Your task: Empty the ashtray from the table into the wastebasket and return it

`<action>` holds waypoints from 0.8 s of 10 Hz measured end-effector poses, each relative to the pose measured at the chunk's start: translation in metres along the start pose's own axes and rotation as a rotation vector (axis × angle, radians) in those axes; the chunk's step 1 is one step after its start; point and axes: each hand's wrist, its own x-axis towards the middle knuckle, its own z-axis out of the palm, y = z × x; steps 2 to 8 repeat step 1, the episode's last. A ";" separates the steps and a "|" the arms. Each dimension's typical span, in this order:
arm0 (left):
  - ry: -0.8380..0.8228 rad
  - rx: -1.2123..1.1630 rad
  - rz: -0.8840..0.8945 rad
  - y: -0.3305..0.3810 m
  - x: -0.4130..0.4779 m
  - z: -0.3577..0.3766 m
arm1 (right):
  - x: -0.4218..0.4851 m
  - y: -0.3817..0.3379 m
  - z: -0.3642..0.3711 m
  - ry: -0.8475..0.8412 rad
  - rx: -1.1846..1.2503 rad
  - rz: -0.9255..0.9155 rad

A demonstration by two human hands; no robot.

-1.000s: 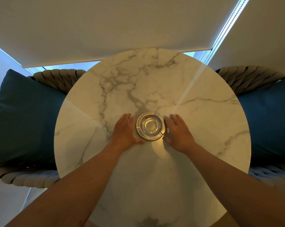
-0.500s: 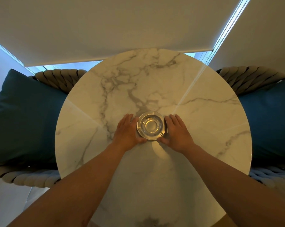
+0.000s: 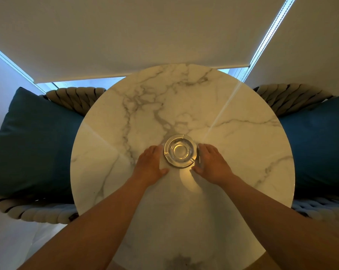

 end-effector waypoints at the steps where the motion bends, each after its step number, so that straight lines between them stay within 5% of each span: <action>1: -0.027 0.003 -0.034 -0.001 -0.017 0.002 | -0.018 -0.004 -0.001 -0.007 0.039 0.122; 8: -0.027 0.003 -0.034 -0.001 -0.017 0.002 | -0.018 -0.004 -0.001 -0.007 0.039 0.122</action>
